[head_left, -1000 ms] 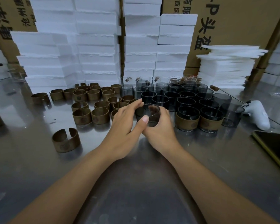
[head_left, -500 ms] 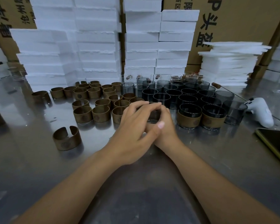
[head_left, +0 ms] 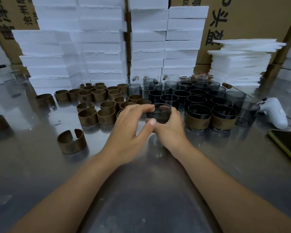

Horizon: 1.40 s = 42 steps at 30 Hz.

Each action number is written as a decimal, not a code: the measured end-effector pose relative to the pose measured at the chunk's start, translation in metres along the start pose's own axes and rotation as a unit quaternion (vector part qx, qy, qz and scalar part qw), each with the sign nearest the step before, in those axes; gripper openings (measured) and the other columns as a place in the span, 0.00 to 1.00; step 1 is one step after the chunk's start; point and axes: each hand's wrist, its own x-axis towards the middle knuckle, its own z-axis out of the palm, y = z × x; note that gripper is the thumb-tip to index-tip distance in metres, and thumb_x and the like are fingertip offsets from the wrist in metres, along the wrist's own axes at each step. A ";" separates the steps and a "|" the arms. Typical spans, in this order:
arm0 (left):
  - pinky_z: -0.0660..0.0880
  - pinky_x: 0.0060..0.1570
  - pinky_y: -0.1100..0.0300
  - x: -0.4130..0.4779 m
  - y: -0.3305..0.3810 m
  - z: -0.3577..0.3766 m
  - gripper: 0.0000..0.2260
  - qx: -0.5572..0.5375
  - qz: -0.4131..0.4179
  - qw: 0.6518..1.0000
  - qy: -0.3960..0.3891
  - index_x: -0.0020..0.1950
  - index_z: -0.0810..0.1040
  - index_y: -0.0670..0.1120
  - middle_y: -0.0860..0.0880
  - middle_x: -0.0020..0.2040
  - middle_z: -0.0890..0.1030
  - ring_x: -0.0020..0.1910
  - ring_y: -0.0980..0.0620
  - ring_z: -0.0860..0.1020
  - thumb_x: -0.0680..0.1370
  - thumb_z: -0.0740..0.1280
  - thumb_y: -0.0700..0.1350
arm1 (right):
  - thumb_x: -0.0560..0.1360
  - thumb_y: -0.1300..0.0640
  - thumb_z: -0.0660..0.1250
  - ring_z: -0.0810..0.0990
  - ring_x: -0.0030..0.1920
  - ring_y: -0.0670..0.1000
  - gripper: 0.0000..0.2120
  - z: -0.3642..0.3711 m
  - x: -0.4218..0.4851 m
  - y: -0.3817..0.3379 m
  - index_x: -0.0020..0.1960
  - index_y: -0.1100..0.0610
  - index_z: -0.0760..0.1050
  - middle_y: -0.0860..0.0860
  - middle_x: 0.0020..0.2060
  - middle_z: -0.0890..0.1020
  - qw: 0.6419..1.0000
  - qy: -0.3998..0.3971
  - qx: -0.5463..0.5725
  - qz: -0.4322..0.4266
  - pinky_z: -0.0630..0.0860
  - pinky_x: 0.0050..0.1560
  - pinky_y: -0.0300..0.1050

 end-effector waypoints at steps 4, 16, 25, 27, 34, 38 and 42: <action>0.62 0.68 0.62 0.001 -0.008 0.000 0.20 -0.002 -0.021 1.000 -0.020 0.72 0.67 0.52 0.56 0.68 0.70 0.69 0.61 0.64 0.80 0.60 0.52 | 0.66 0.57 0.76 0.75 0.49 0.41 0.21 -0.001 -0.002 0.000 0.54 0.49 0.69 0.48 0.54 0.71 1.000 -0.005 -0.006 -0.011 0.70 0.41 0.27; 0.72 0.62 0.59 0.008 -0.012 0.011 0.24 -0.178 -0.121 0.976 0.020 0.68 0.70 0.49 0.57 0.59 0.78 0.61 0.59 0.75 0.73 0.71 0.47 | 0.64 0.56 0.78 0.72 0.49 0.39 0.28 0.004 -0.009 -0.003 0.61 0.53 0.71 0.45 0.54 0.69 0.989 -0.039 -0.077 -0.117 0.66 0.44 0.20; 0.75 0.56 0.64 0.006 -0.008 0.006 0.21 -0.189 -0.112 0.973 0.075 0.63 0.72 0.50 0.51 0.57 0.80 0.57 0.58 0.78 0.72 0.73 0.42 | 0.64 0.55 0.79 0.70 0.52 0.36 0.33 0.006 -0.013 -0.006 0.66 0.51 0.69 0.46 0.57 0.72 0.986 -0.054 -0.083 -0.137 0.63 0.47 0.18; 0.75 0.56 0.64 0.006 -0.008 0.004 0.20 -0.184 -0.111 0.972 0.094 0.62 0.72 0.51 0.53 0.56 0.80 0.57 0.57 0.78 0.73 0.73 0.43 | 0.64 0.56 0.78 0.69 0.56 0.37 0.37 0.006 -0.014 -0.003 0.69 0.50 0.66 0.46 0.59 0.70 0.986 -0.062 -0.088 -0.130 0.61 0.49 0.17; 0.73 0.49 0.73 0.008 -0.011 -0.001 0.18 -0.186 -0.104 0.966 0.144 0.59 0.73 0.52 0.59 0.51 0.79 0.50 0.68 0.78 0.72 0.73 0.45 | 0.67 0.63 0.74 0.73 0.51 0.42 0.29 0.005 -0.004 0.001 0.64 0.50 0.67 0.46 0.51 0.72 0.996 -0.031 -0.078 -0.022 0.67 0.44 0.23; 0.73 0.49 0.72 0.008 -0.012 0.000 0.19 -0.188 -0.101 0.968 0.133 0.61 0.73 0.51 0.59 0.52 0.80 0.51 0.67 0.78 0.72 0.74 0.45 | 0.76 0.65 0.62 0.80 0.38 0.44 0.08 0.001 -0.001 -0.010 0.52 0.53 0.73 0.50 0.40 0.80 0.994 0.051 0.065 0.078 0.74 0.34 0.29; 0.74 0.52 0.70 0.007 -0.013 0.003 0.23 -0.184 -0.099 0.973 0.102 0.63 0.73 0.51 0.57 0.54 0.80 0.54 0.63 0.78 0.70 0.75 0.45 | 0.78 0.62 0.62 0.84 0.44 0.51 0.05 0.001 -0.005 -0.023 0.50 0.57 0.77 0.56 0.43 0.84 0.965 0.015 0.193 0.176 0.80 0.47 0.42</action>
